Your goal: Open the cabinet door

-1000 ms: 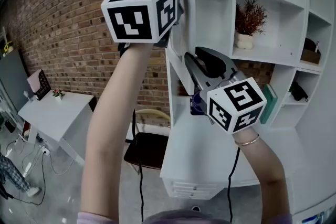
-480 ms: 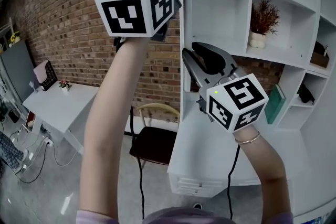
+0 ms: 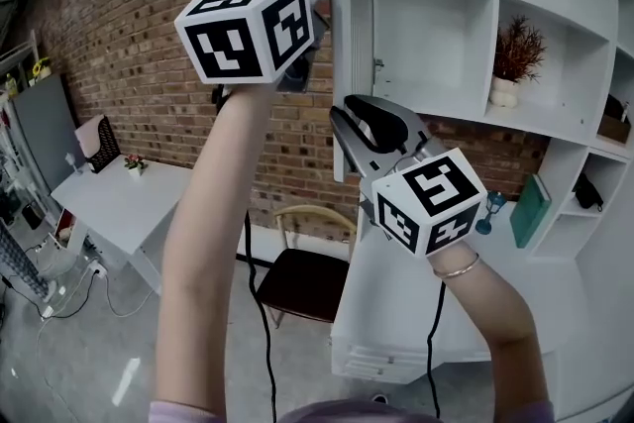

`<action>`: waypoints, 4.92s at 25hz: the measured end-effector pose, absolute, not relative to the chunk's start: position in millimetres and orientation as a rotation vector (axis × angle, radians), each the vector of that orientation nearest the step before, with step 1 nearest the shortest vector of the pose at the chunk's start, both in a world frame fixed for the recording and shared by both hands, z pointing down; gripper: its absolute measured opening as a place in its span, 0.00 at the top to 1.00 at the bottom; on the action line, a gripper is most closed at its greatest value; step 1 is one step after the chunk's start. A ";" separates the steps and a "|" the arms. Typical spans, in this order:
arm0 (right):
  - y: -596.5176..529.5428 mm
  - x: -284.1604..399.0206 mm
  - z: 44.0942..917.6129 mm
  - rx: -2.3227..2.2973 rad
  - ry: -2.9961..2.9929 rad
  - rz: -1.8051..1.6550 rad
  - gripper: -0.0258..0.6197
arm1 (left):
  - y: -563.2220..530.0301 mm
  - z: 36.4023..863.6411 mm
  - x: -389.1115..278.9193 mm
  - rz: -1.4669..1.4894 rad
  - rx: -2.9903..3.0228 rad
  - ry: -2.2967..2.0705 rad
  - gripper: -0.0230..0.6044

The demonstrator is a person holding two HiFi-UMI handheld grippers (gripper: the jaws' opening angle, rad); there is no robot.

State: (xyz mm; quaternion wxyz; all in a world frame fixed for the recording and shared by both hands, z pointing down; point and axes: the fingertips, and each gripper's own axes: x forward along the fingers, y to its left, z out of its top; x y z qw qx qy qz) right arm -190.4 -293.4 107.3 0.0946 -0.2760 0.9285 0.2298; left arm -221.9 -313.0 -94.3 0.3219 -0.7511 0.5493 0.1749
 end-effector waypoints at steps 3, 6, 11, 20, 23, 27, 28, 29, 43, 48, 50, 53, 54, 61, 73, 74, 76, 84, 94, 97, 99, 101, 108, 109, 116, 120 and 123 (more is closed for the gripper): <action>-297.3 -197.6 105.4 -0.837 2.725 0.663 0.84 | -315.2 -92.9 -229.5 0.428 -1.978 1.436 0.91; -300.1 -196.7 104.2 -0.835 2.705 0.622 0.83 | -313.2 -90.7 -230.1 0.416 -1.977 1.412 0.91; -299.8 -196.9 105.9 -0.838 2.692 0.633 0.83 | -311.2 -88.0 -233.8 0.433 -1.966 1.398 0.91; -295.2 -192.7 107.9 -0.873 2.684 0.618 0.83 | -320.6 -66.0 -251.9 0.476 -2.021 1.405 0.91; -294.8 -193.7 107.9 -0.881 2.695 0.634 0.82 | -326.4 -52.6 -259.4 0.490 -2.054 1.419 0.91; -291.4 -190.5 114.1 -0.870 2.710 0.627 0.83 | -327.2 -30.0 -265.1 0.480 -2.073 1.450 0.91; -290.1 -188.3 116.1 -0.871 2.711 0.620 0.83 | -326.2 -24.5 -265.8 0.476 -2.077 1.459 0.91; -289.6 -185.4 118.0 -0.875 2.710 0.607 0.83 | -325.3 -19.0 -266.4 0.470 -2.080 1.469 0.91; -301.4 -124.5 169.4 -0.973 2.752 0.368 0.86 | -310.6 95.9 -265.8 0.330 -2.078 1.649 0.92; -310.5 -105.0 199.9 -0.999 2.778 0.295 0.86 | -317.3 155.3 -259.0 0.277 -2.118 1.739 0.93; -312.8 -98.5 213.4 -1.015 2.781 0.260 0.86 | -319.1 178.1 -256.4 0.253 -2.123 1.777 0.95; -315.0 -91.1 236.7 -1.032 2.790 0.204 0.87 | -322.5 213.7 -245.5 0.190 -2.148 1.815 0.95; -316.0 -88.5 244.9 -1.039 2.796 0.183 0.87 | -323.6 225.1 -240.5 0.170 -2.161 1.824 0.95; -320.2 -65.4 296.3 -1.102 2.824 0.049 0.87 | -319.3 291.7 -217.0 0.094 -2.239 1.892 0.95; -299.9 -17.9 383.9 -1.252 2.881 -0.148 0.96 | -286.5 373.0 -183.9 0.063 -2.381 1.979 0.96; -298.1 -12.9 390.5 -1.263 2.882 -0.172 0.96 | -284.0 377.7 -182.3 0.060 -2.386 1.990 0.96; -295.1 -3.1 403.1 -1.289 2.878 -0.224 0.96 | -280.8 387.6 -178.5 0.043 -2.396 2.006 0.96; -278.3 28.6 438.9 -1.376 2.866 -0.361 0.96 | -269.7 423.3 -159.7 -0.010 -2.478 2.043 0.96; -257.1 60.5 475.3 -1.440 2.818 -0.515 0.96 | -246.9 472.7 -142.0 -0.102 -2.538 2.106 0.96; -257.0 73.3 477.1 -1.461 2.796 -0.534 0.96 | -242.1 479.5 -138.1 -0.119 -2.548 2.120 0.96; -257.3 79.2 478.4 -1.479 2.795 -0.539 0.96 | -240.7 480.1 -136.2 -0.125 -2.548 2.125 0.96; -257.2 82.4 480.7 -1.490 2.801 -0.539 0.96 | -240.0 480.2 -134.1 -0.124 -2.546 2.131 0.96; -254.2 79.1 486.0 -1.450 2.826 -0.536 0.96 | -234.5 483.2 -131.2 -0.118 -2.533 2.153 0.96; -254.9 79.1 486.6 -1.447 2.829 -0.538 0.96 | -234.5 483.3 -131.3 -0.114 -2.529 2.158 0.96; -257.2 76.2 486.7 -1.428 2.850 -0.528 0.96 | -234.6 482.2 -131.1 -0.102 -2.519 2.172 0.96; -259.2 77.3 486.6 -1.421 2.856 -0.526 0.96 | -235.1 482.0 -128.1 -0.096 -2.520 2.173 0.96; -258.9 77.8 486.1 -1.415 2.855 -0.529 0.96 | -234.3 481.8 -126.5 -0.093 -2.521 2.174 0.96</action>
